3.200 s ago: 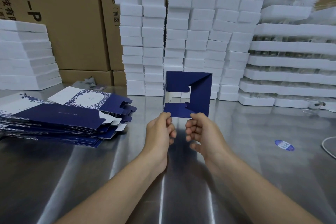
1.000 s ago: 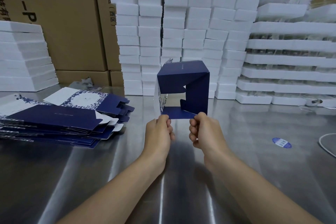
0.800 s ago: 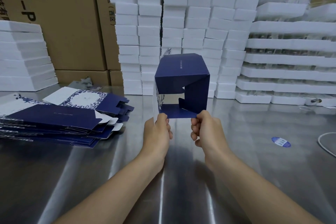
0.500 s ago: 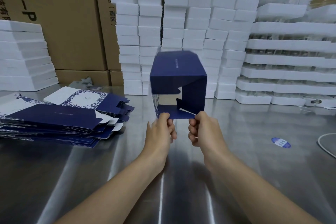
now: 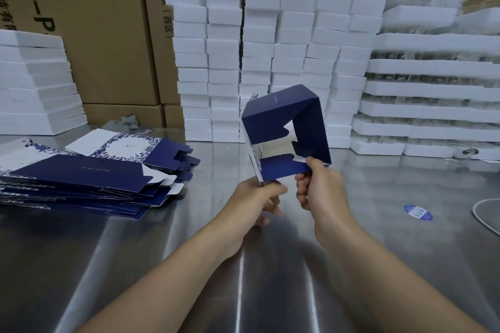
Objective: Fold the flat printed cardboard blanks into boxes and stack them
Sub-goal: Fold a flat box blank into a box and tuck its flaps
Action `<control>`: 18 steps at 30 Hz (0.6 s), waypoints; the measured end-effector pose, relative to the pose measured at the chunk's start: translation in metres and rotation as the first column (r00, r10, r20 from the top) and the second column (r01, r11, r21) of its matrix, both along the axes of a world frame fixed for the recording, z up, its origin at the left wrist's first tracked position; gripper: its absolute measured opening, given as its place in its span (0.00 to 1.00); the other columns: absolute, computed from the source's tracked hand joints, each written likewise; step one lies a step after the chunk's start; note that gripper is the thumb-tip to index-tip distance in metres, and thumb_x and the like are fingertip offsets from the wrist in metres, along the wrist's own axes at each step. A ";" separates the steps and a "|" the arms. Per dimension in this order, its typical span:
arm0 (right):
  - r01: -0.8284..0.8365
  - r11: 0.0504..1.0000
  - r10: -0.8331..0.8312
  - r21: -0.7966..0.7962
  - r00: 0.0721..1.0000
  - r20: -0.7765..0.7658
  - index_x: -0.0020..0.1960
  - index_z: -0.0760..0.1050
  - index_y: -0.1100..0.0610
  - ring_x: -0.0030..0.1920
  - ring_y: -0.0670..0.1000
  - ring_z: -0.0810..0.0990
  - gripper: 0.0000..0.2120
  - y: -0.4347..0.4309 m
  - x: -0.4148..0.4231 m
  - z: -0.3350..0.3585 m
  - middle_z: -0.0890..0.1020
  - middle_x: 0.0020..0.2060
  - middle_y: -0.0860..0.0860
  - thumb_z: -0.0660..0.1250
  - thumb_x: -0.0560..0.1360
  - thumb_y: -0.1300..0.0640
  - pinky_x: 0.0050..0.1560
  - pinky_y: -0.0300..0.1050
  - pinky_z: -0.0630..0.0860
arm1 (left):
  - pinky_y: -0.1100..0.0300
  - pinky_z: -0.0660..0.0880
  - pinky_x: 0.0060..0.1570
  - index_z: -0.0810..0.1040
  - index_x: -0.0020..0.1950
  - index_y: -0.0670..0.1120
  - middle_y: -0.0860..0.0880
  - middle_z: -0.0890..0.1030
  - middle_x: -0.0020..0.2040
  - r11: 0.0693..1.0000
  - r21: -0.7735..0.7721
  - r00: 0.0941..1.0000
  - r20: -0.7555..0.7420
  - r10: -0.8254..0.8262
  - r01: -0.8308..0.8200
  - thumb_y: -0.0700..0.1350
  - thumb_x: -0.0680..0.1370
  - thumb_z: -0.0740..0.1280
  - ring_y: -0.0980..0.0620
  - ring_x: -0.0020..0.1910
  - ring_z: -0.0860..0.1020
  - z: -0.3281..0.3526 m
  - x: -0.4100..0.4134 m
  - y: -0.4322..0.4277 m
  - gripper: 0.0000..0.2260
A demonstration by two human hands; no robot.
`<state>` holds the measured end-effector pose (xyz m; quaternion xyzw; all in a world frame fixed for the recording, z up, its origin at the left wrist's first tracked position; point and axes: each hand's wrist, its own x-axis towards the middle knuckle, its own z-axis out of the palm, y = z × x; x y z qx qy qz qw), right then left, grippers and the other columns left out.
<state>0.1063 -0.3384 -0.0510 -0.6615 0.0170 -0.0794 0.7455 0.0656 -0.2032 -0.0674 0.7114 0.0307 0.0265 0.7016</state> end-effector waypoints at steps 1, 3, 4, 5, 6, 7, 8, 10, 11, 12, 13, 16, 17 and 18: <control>0.014 1.000 -0.014 -0.015 1.000 0.007 0.37 0.73 0.58 0.23 0.47 0.68 0.19 -0.004 0.003 0.000 0.72 0.23 0.47 0.61 0.83 0.50 0.25 0.39 0.67 | 0.57 0.75 0.38 0.80 0.60 0.43 0.48 0.81 0.45 1.000 0.013 1.000 -0.008 0.003 -0.002 0.49 0.75 0.73 0.53 0.38 0.83 -0.002 0.002 0.001 0.16; 0.043 0.996 -0.040 -0.077 0.998 0.042 0.35 0.73 0.55 0.28 0.50 0.69 0.19 -0.011 0.008 0.000 0.73 0.24 0.46 0.62 0.81 0.48 0.33 0.46 0.68 | 0.58 0.79 0.39 0.76 0.67 0.47 0.49 0.83 0.51 0.997 -0.030 0.997 0.013 0.077 -0.076 0.41 0.78 0.71 0.53 0.41 0.86 -0.006 0.003 0.004 0.18; 0.052 0.992 -0.045 -0.112 0.997 0.070 0.33 0.72 0.54 0.30 0.51 0.69 0.19 -0.014 0.009 0.000 0.73 0.25 0.46 0.63 0.80 0.46 0.36 0.49 0.67 | 0.59 0.80 0.39 0.73 0.70 0.52 0.51 0.84 0.53 0.989 -0.058 0.990 0.048 0.136 -0.133 0.40 0.78 0.71 0.54 0.42 0.86 -0.008 0.003 0.007 0.21; 0.054 0.987 -0.039 -0.154 0.994 0.098 0.30 0.70 0.52 0.32 0.52 0.68 0.20 -0.017 0.009 0.000 0.72 0.25 0.45 0.63 0.79 0.45 0.38 0.50 0.66 | 0.60 0.81 0.39 0.70 0.72 0.58 0.55 0.83 0.57 0.980 -0.066 0.976 0.100 0.194 -0.188 0.42 0.78 0.71 0.57 0.44 0.86 -0.008 0.004 0.010 0.25; 0.051 0.975 -0.025 -0.215 0.992 0.120 0.29 0.67 0.52 0.33 0.52 0.66 0.21 -0.019 0.009 0.000 0.71 0.26 0.46 0.63 0.77 0.44 0.38 0.49 0.64 | 0.60 0.82 0.42 0.67 0.75 0.63 0.59 0.81 0.60 0.973 -0.052 0.960 0.161 0.229 -0.224 0.44 0.78 0.71 0.58 0.47 0.85 -0.008 0.004 0.013 0.29; 0.053 0.953 -0.013 -0.297 0.991 0.136 0.30 0.65 0.53 0.32 0.51 0.65 0.21 -0.020 0.008 -0.001 0.69 0.26 0.46 0.62 0.76 0.42 0.37 0.48 0.63 | 0.58 0.83 0.46 0.63 0.76 0.68 0.62 0.78 0.63 0.970 -0.029 0.944 0.222 0.243 -0.243 0.44 0.79 0.71 0.58 0.51 0.84 -0.008 0.006 0.017 0.32; 0.070 0.922 -0.014 -0.380 0.989 0.147 0.31 0.64 0.54 0.31 0.51 0.64 0.21 -0.021 0.007 -0.002 0.68 0.26 0.47 0.61 0.75 0.41 0.36 0.49 0.63 | 0.57 0.83 0.50 0.62 0.77 0.71 0.63 0.74 0.65 0.968 0.002 0.930 0.278 0.241 -0.252 0.41 0.79 0.72 0.58 0.54 0.83 -0.007 0.008 0.020 0.36; 0.123 0.855 -0.049 -0.503 0.986 0.158 0.35 0.68 0.58 0.30 0.51 0.66 0.23 -0.022 0.006 -0.004 0.72 0.27 0.49 0.59 0.73 0.38 0.35 0.49 0.65 | 0.55 0.80 0.60 0.65 0.73 0.76 0.67 0.69 0.66 0.961 0.100 0.909 0.362 0.208 -0.260 0.37 0.76 0.74 0.63 0.59 0.79 -0.007 0.009 0.022 0.40; 0.144 0.830 -0.066 -0.540 0.985 0.161 0.37 0.69 0.59 0.31 0.52 0.68 0.23 -0.022 0.006 -0.005 0.73 0.28 0.50 0.59 0.73 0.38 0.35 0.48 0.67 | 0.56 0.78 0.63 0.66 0.70 0.78 0.68 0.68 0.65 0.952 0.155 0.901 0.392 0.187 -0.265 0.38 0.75 0.75 0.66 0.60 0.77 -0.008 0.009 0.021 0.40; 0.155 0.813 -0.077 -0.561 0.984 0.160 0.37 0.70 0.59 0.32 0.52 0.69 0.24 -0.022 0.006 -0.005 0.74 0.28 0.49 0.60 0.74 0.37 0.35 0.47 0.67 | 0.57 0.76 0.65 0.66 0.69 0.78 0.68 0.69 0.65 0.945 0.192 0.894 0.415 0.168 -0.267 0.40 0.74 0.76 0.69 0.60 0.76 -0.009 0.009 0.020 0.39; 0.158 0.806 -0.083 -0.571 0.984 0.156 0.37 0.69 0.59 0.32 0.53 0.69 0.25 -0.023 0.007 -0.006 0.74 0.28 0.49 0.61 0.75 0.36 0.35 0.47 0.67 | 0.58 0.75 0.65 0.67 0.69 0.77 0.67 0.70 0.66 0.943 0.206 0.890 0.429 0.155 -0.263 0.42 0.73 0.78 0.71 0.60 0.75 -0.011 0.009 0.018 0.38; 0.172 0.793 -0.112 -0.584 0.984 0.138 0.33 0.64 0.57 0.31 0.53 0.70 0.31 -0.025 0.010 -0.007 0.72 0.25 0.47 0.61 0.77 0.30 0.33 0.47 0.65 | 0.55 0.76 0.66 0.67 0.72 0.72 0.62 0.74 0.67 0.948 0.200 0.887 0.441 0.139 -0.248 0.46 0.71 0.80 0.69 0.61 0.76 -0.014 0.009 0.014 0.37; 0.185 0.784 -0.128 -0.592 0.982 0.137 0.33 0.61 0.55 0.31 0.53 0.70 0.32 -0.025 0.011 -0.007 0.70 0.24 0.46 0.61 0.77 0.28 0.33 0.47 0.65 | 0.54 0.77 0.66 0.67 0.71 0.73 0.61 0.75 0.67 0.949 0.199 0.888 0.438 0.139 -0.246 0.47 0.71 0.80 0.67 0.61 0.77 -0.014 0.008 0.012 0.37; 0.197 0.774 -0.142 -0.602 0.980 0.138 0.33 0.61 0.54 0.31 0.53 0.70 0.32 -0.026 0.012 -0.008 0.70 0.24 0.46 0.61 0.77 0.28 0.33 0.47 0.65 | 0.53 0.78 0.65 0.67 0.70 0.74 0.61 0.76 0.67 0.950 0.198 0.891 0.433 0.136 -0.242 0.47 0.70 0.80 0.65 0.59 0.79 -0.014 0.008 0.011 0.37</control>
